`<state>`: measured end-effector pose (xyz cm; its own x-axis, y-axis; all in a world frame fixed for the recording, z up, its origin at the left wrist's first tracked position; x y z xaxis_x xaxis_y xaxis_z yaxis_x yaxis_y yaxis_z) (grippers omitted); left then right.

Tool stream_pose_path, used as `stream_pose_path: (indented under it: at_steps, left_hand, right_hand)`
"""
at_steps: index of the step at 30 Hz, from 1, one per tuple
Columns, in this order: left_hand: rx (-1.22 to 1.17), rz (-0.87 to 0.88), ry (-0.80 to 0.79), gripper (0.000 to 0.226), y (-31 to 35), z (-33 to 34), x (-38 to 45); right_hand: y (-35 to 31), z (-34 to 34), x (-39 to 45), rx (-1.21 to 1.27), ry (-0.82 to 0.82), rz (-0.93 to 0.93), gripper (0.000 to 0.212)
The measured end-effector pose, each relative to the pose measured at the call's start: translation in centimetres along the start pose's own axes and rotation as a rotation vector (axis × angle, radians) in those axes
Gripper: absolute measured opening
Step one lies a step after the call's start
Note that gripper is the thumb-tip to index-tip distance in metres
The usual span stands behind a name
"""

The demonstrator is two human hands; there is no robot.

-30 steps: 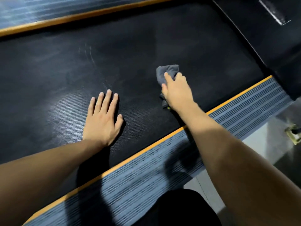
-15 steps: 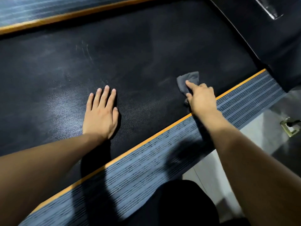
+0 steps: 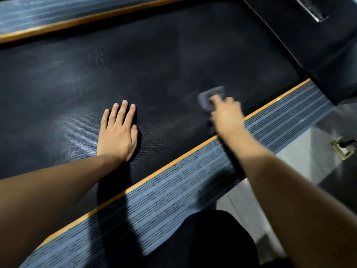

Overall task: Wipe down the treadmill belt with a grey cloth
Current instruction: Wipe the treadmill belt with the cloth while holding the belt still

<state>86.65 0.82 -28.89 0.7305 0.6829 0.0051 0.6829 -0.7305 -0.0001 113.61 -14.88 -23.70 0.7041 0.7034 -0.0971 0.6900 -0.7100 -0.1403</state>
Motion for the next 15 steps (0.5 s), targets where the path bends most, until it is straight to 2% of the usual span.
stream_pose_path:
  at_steps: [2,3,6,10,13,15]
  left_hand:
    - [0.002,-0.003,0.006,0.064,0.2,-0.1,0.0]
    - [-0.001,-0.005,0.008,0.064,0.2,-0.1,0.1]
    - [0.006,-0.010,0.000,0.063,0.2,-0.1,0.0]
    - [-0.004,-0.004,-0.006,0.064,0.1,0.0,0.0]
    - [-0.003,-0.008,-0.002,0.064,0.0,0.1,0.1]
    - [0.006,-0.005,-0.006,0.064,0.1,0.1,0.1]
  right_hand:
    - [2.7,-0.5,2.1,0.025,-0.048,0.202,0.050]
    - [2.3,-0.4,2.1,0.010,-0.062,0.226,0.053]
    - [-3.4,0.4,-1.2,-0.021,0.059,0.047,0.047]
    - [-13.5,3.5,-8.4,0.117,0.055,-0.290,0.043]
    - [-13.2,3.5,-8.4,0.130,0.043,-0.446,0.057]
    - [-9.1,2.9,-5.0,0.082,0.108,-0.344,0.060]
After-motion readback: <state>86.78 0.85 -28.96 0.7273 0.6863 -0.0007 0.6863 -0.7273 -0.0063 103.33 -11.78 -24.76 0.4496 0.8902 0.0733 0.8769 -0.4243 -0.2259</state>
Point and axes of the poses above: each hand's wrist, its own x-axis towards the middle knuckle, its own z-axis out of the palm, y = z × x, the point moved 5 cm from there along x, towards the middle knuckle, and after that the axes turned 11 degrees about x, right-handed, at the moved point
